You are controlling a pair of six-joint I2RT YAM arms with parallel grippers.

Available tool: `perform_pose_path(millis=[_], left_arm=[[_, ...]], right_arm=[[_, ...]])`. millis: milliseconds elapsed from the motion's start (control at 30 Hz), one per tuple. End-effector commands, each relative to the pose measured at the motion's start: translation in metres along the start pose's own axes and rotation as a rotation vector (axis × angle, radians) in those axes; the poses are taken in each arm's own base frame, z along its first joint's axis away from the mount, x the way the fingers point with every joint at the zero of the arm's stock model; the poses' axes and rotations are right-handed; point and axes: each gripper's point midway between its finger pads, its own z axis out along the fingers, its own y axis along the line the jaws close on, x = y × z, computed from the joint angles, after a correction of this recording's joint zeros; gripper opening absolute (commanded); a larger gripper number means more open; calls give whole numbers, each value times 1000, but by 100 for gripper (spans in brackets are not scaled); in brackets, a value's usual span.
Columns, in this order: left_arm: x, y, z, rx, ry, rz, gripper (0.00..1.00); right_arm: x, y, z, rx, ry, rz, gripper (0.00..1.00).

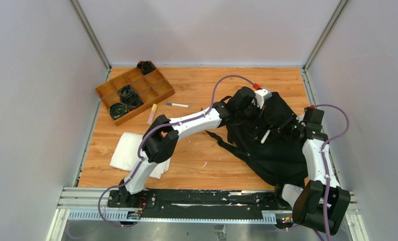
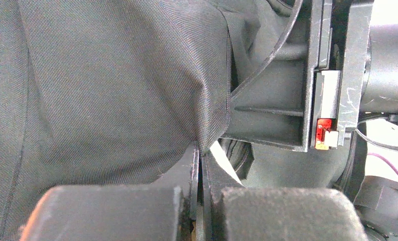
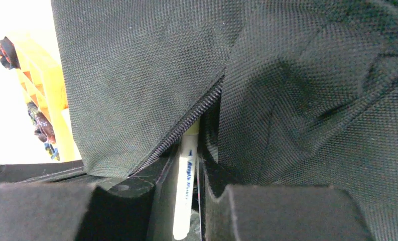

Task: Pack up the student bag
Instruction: Place the stationery in the student bag.

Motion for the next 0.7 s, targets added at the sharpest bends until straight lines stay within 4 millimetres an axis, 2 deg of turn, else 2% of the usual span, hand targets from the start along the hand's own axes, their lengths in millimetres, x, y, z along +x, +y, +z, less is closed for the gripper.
perform_pose_path(millis=[0,133,233,333,400,467,600,667], left_arm=[[-37,-35,-19,95,-85,27,0],[-36,-34,-19,98,-84,25,0],[-35,-34,-18,97,-82,23,0],[-35,-34,-18,99,-83,19,0],[-34,-34,-18,101,-82,16,0],[-34,-34,-17,102,-82,13,0],[-32,-34,-16,104,-80,7,0],[-31,-34,-16,107,-78,4,0]], right_arm=[[9,2,1,-11,41,5,24],[14,2,0,-15,64,0,37],[18,1,3,-16,76,8,37],[19,1,6,-25,77,19,26],[17,3,7,-31,74,17,10],[12,5,6,-30,64,12,1],[0,11,5,-23,37,2,0],[0,12,5,-24,51,-9,11]])
